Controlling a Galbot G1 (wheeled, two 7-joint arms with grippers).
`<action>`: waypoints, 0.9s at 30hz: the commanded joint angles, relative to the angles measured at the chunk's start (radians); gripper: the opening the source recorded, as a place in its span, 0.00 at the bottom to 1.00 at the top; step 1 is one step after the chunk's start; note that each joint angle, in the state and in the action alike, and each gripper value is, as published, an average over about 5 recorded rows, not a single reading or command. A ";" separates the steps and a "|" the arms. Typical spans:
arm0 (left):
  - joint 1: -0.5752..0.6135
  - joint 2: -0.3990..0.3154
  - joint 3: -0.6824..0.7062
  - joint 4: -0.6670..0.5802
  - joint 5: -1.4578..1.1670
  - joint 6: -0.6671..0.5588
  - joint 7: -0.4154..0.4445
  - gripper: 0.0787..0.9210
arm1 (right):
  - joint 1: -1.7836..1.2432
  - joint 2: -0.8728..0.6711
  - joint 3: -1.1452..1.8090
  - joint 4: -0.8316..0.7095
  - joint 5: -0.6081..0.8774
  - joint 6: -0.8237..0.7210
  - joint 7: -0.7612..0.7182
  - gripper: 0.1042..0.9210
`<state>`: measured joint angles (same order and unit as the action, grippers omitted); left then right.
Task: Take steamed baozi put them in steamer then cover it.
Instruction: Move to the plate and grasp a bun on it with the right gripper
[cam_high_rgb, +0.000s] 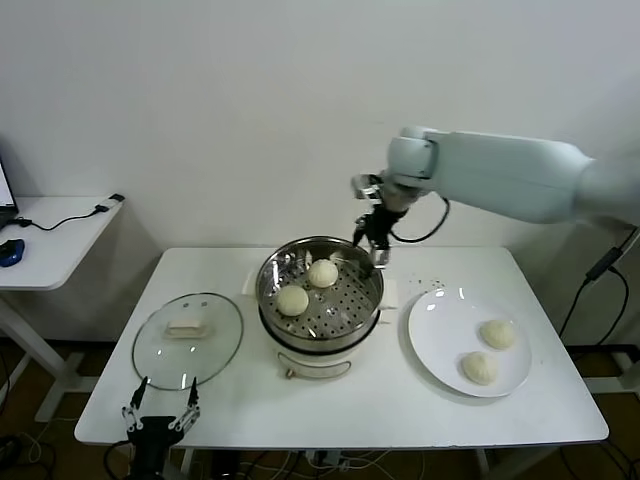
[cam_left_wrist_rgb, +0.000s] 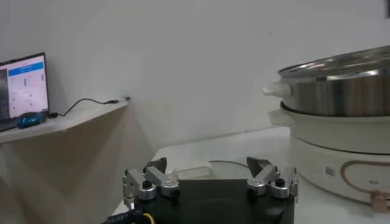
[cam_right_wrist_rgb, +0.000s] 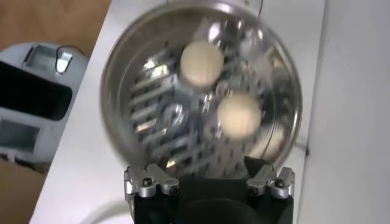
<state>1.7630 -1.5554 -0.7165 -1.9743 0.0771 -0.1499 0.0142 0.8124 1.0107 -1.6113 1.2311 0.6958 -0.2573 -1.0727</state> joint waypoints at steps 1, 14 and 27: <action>0.003 -0.010 0.005 -0.003 0.018 0.009 0.000 0.88 | -0.110 -0.430 0.086 0.218 -0.257 0.031 -0.023 0.88; 0.016 -0.023 -0.006 -0.004 0.041 0.012 -0.001 0.88 | -0.662 -0.548 0.488 0.135 -0.630 0.057 -0.056 0.88; 0.022 -0.032 -0.005 0.007 0.058 0.007 -0.002 0.88 | -0.806 -0.479 0.600 0.029 -0.712 0.077 -0.042 0.88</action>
<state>1.7820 -1.5853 -0.7215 -1.9700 0.1291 -0.1415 0.0126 0.1653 0.5453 -1.1285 1.3049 0.0923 -0.1894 -1.1139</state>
